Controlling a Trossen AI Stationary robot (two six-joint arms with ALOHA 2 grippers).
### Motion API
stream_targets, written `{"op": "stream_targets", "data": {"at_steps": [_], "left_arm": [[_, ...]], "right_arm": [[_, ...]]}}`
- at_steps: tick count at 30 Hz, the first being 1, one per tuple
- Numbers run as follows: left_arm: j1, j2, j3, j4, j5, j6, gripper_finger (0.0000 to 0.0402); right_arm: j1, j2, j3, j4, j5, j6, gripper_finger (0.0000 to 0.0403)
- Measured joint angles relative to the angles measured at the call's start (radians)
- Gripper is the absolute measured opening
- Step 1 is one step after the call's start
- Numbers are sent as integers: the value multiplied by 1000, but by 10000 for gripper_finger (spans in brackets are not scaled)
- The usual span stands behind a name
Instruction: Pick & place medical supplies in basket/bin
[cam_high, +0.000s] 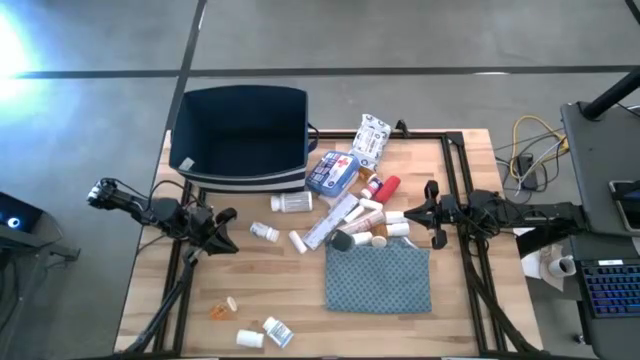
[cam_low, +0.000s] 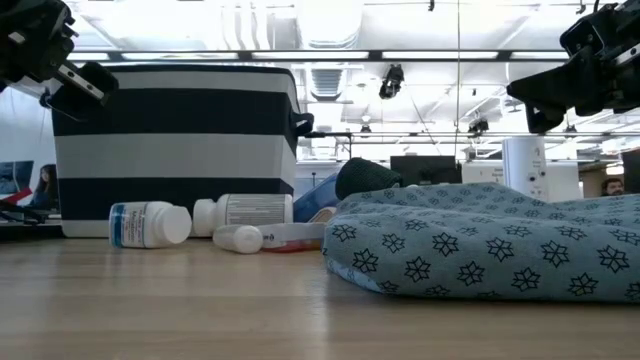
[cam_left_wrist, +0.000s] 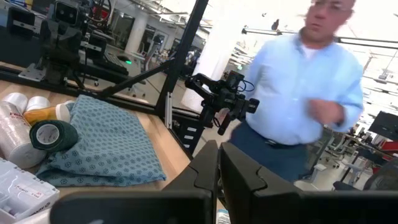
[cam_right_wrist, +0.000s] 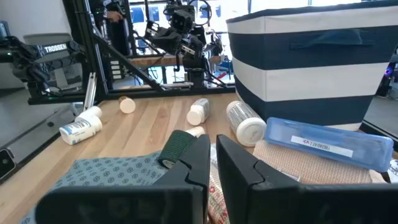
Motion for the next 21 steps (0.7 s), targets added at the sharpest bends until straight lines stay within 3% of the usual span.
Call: {"op": "stream_targets", "data": {"at_steps": [11, 15, 21], "left_arm": [[0, 0, 0, 0, 0, 0, 0], [0, 0, 0, 0, 0, 0, 0], [0, 0, 0, 0, 0, 0, 0]], "right_arm": [[0, 0, 0, 0, 0, 0, 22], [-2, 0, 0, 45, 5, -71, 22], [-2, 0, 0, 278, 3, 188, 22]]}}
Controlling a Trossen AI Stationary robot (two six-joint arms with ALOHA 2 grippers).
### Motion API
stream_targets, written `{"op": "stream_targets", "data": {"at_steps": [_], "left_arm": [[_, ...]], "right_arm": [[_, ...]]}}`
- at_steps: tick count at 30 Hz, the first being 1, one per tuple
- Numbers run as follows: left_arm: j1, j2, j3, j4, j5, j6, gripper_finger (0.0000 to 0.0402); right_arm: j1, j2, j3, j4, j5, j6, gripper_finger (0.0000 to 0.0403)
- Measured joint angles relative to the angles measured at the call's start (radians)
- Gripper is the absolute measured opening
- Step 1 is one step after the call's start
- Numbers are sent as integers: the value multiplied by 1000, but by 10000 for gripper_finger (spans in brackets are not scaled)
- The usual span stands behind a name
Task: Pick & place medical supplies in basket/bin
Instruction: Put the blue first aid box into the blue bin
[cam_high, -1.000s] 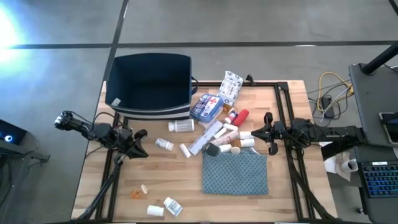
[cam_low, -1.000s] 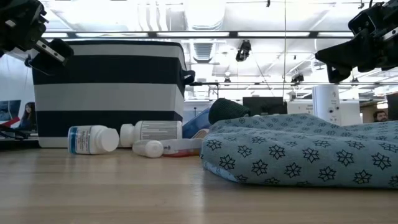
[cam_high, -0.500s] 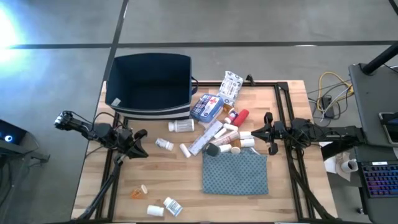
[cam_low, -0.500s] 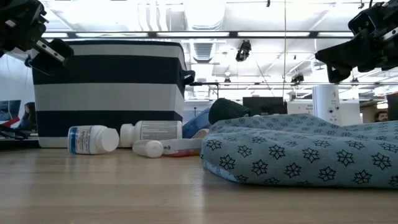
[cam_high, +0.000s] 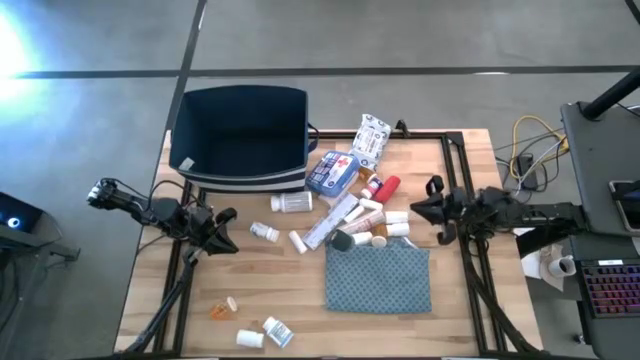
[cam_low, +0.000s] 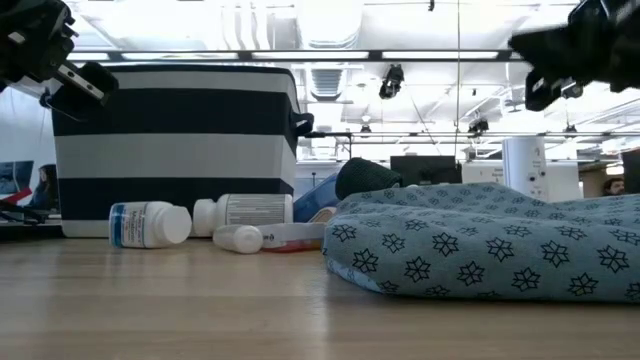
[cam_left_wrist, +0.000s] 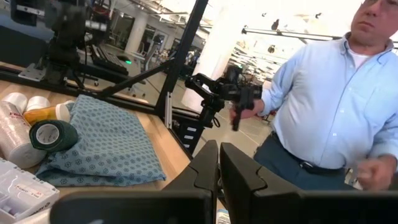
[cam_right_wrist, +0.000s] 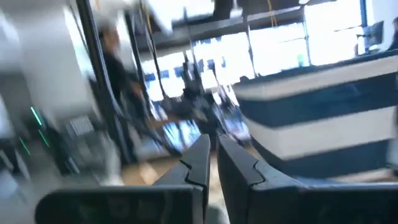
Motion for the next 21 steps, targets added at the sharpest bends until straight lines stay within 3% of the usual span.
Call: {"op": "stream_targets", "data": {"at_steps": [4, 11, 12, 16, 21], "left_arm": [[0, 0, 0, 0, 0, 0, 0], [0, 0, 0, 0, 0, 0, 0], [0, 0, 0, 0, 0, 0, 0], [0, 0, 0, 0, 0, 0, 0], [0, 0, 0, 0, 0, 0, 0]], "right_arm": [[0, 1, 0, 107, 28, 162, 22], [0, 6, 0, 86, 159, 167, 22], [0, 7, 0, 85, 160, 210, 22], [0, 6, 0, -11, 146, 631, 22], [0, 21, 0, -132, 146, 862, 22]]}}
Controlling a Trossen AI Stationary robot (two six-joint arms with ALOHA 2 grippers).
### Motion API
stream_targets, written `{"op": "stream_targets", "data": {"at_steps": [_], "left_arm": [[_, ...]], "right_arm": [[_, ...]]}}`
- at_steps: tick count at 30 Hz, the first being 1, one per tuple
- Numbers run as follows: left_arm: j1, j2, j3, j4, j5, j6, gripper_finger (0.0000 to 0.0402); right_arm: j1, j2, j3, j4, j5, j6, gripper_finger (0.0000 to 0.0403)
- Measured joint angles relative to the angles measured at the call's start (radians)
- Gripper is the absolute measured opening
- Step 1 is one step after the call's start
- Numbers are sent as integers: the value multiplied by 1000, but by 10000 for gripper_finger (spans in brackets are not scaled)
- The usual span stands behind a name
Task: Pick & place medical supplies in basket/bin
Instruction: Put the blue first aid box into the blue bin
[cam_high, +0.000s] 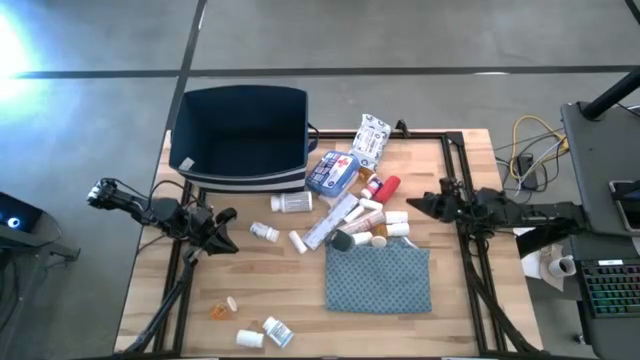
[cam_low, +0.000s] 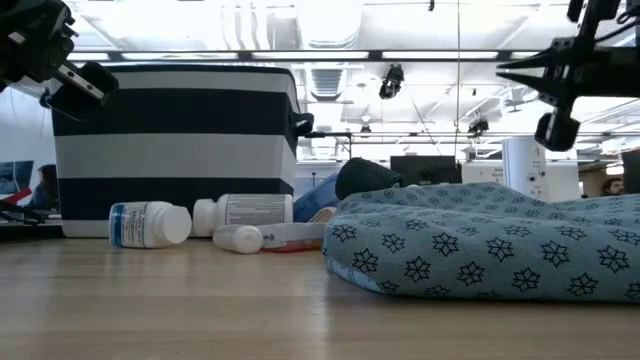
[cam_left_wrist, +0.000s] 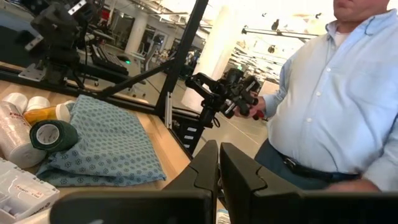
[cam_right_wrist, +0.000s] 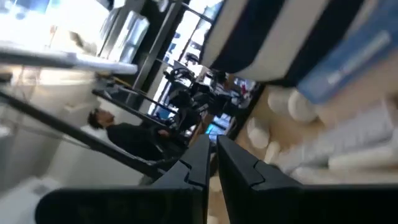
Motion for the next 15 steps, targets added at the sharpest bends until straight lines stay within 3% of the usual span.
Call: {"op": "stream_targets", "data": {"at_steps": [8, 13, 15], "left_arm": [[0, 0, 0, 0, 0, 0, 0], [0, 0, 0, 0, 0, 0, 0], [0, 0, 0, 0, 0, 0, 0]], "right_arm": [[0, 35, 0, 44, 67, 88, 22], [0, 52, 0, 52, 219, 139, 22], [0, 64, 0, 73, 235, 203, 22]]}}
